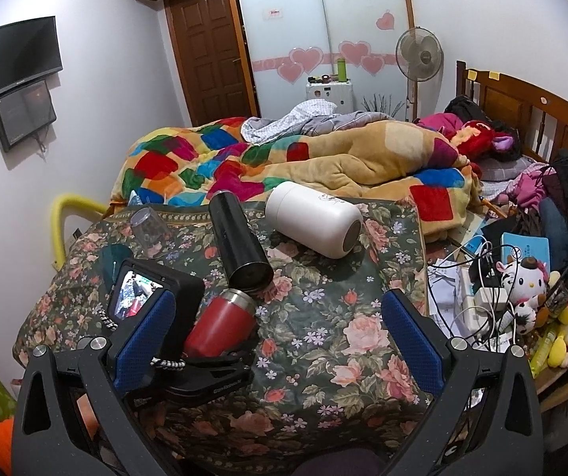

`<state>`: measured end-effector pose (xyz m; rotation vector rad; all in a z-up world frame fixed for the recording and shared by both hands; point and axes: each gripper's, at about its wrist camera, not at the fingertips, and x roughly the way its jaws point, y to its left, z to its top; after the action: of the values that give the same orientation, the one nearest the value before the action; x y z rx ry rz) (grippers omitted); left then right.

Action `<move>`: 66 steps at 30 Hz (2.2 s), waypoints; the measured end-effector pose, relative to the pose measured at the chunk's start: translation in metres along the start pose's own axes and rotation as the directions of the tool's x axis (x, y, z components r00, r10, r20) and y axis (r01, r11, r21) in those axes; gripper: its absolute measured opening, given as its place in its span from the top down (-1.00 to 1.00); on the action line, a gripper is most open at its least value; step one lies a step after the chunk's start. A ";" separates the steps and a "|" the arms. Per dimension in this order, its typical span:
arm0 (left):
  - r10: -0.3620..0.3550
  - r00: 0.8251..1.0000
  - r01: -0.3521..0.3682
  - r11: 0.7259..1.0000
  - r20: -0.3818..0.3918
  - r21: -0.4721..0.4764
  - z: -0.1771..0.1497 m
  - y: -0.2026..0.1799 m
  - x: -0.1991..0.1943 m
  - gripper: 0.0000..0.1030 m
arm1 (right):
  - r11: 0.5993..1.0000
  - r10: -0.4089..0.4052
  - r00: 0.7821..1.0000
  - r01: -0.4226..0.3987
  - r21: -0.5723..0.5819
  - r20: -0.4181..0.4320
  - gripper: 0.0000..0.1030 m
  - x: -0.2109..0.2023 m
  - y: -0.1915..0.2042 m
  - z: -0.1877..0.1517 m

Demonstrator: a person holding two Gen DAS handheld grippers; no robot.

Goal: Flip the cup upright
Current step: 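Lift the red thermos with the left gripper and carry it toward the right gripper, then close the right gripper on the red thermos while the left gripper releases it, then rotate the red thermos opening-up with the right gripper and lower it onto the bedspread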

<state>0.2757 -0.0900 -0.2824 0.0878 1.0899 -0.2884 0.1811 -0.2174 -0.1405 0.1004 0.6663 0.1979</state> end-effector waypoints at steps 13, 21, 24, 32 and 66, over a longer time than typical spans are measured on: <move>0.035 0.976 -0.023 0.998 0.215 -0.055 -0.006 0.033 -0.101 -0.32 | 0.999 -0.041 0.999 0.041 0.011 0.031 -1.00 -0.014 0.004 0.006; 0.140 0.936 -0.111 0.988 0.324 -0.105 -0.021 0.068 -0.147 -0.44 | 0.999 -0.022 0.998 0.024 0.031 -0.062 -1.00 0.028 0.020 0.005; 0.177 0.925 -0.142 0.982 0.337 -0.127 -0.029 0.082 -0.150 -0.54 | 0.999 -0.003 0.991 0.010 0.053 -0.132 -1.00 0.053 0.022 0.001; 0.168 0.945 -0.127 0.979 0.282 -0.159 -0.046 0.106 -0.124 -0.54 | 0.988 0.100 0.924 -0.049 0.145 -0.370 -0.67 0.131 0.026 -0.020; 0.168 0.936 -0.117 0.977 0.310 -0.176 -0.050 0.110 -0.135 -0.59 | 0.985 0.143 0.951 -0.165 -0.056 -0.275 -0.15 0.120 0.082 0.007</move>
<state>0.2043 0.0514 -0.1939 -0.0201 0.7705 -0.0808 0.2647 -0.1116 -0.1946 0.0499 0.9233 0.3933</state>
